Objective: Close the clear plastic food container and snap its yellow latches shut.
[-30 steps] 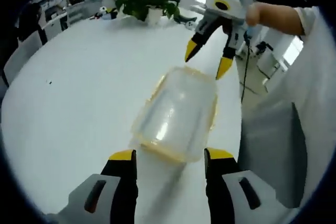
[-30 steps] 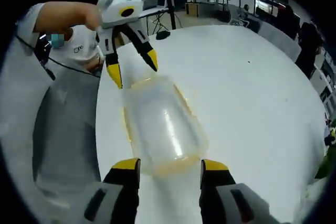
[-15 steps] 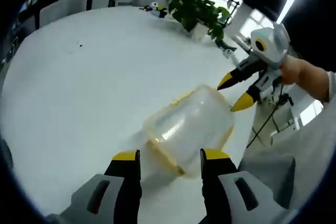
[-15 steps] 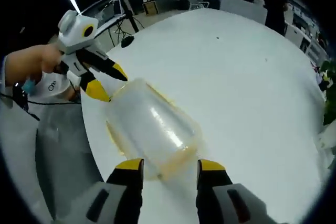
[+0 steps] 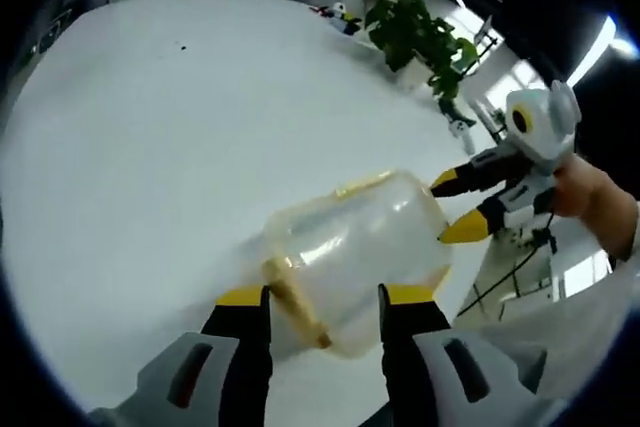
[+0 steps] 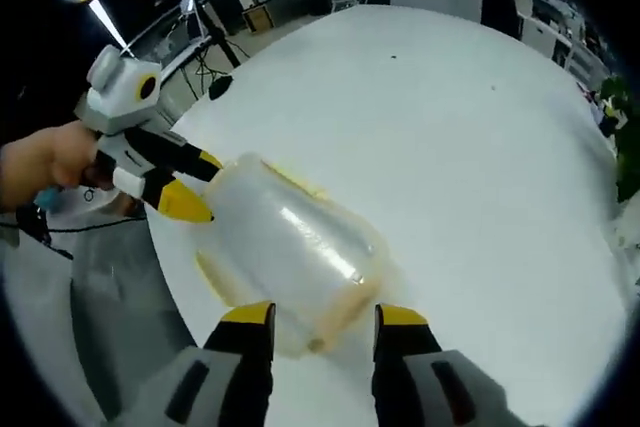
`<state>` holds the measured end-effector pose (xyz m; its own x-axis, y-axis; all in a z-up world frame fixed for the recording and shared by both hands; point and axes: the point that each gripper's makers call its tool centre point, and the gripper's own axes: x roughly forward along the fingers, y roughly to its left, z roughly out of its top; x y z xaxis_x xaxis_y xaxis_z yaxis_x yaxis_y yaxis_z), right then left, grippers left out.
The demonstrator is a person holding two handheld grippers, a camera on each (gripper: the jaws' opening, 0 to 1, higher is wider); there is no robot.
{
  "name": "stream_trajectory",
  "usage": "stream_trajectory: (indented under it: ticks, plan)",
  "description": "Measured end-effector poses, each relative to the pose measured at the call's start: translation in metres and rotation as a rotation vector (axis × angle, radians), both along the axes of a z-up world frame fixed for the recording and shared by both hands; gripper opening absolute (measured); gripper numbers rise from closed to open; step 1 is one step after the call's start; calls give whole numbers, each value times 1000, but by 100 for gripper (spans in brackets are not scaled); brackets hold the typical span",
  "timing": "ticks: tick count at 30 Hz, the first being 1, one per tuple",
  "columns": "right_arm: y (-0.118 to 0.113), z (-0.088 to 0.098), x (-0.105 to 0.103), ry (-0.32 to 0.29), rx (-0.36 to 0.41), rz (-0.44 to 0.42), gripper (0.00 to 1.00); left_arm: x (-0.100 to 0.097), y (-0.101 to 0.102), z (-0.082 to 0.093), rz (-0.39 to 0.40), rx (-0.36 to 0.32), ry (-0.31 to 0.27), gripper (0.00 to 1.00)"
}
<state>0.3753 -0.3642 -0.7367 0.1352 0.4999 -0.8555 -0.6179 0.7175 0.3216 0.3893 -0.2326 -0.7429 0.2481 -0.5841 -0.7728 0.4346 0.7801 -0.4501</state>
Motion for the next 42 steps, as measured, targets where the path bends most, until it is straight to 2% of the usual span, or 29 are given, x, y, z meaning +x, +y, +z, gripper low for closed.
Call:
stream_trajectory:
  ticks: [1,11,12,17,18,19,21,22,24,25,27,38,41,42]
  plan:
    - [-2,1,2,-6,-4,-9,33,1,-2,1,22,-9,1,41]
    - [-1,-1,-3,27,-28,-10,31,4,-6,0,66,9,26,40]
    - [-2,0,-4,19,-37,13,31,3,-6,0,65,14,29,40]
    - [0,-2,-3,37,-45,-1,30,4,-7,-1,63,5,50,37]
    - [-3,-5,-16,91,-77,-6,30,2,-13,-6,100,-18,86,36]
    - [3,-7,-6,47,-53,-3,29,4,-13,-9,88,-12,73,36]
    - [1,-8,-9,65,-52,-8,28,7,-12,-10,89,-4,51,37]
    - [5,-9,-13,117,11,-48,28,9,-11,-8,108,-5,47,37]
    - [5,-11,-19,203,74,-110,27,12,-11,-8,101,2,30,39]
    - [6,-11,-17,188,99,-116,28,14,-10,-9,99,6,30,39]
    - [1,-10,-15,161,93,-92,28,15,-9,-7,93,8,42,40]
    - [5,-7,-9,167,94,-122,30,12,-4,-3,90,-20,23,42]
    - [6,-5,-11,141,85,-100,31,12,-3,-1,37,-17,-20,42]
    - [5,-4,-8,102,78,-60,31,11,-4,0,24,-12,-28,43]
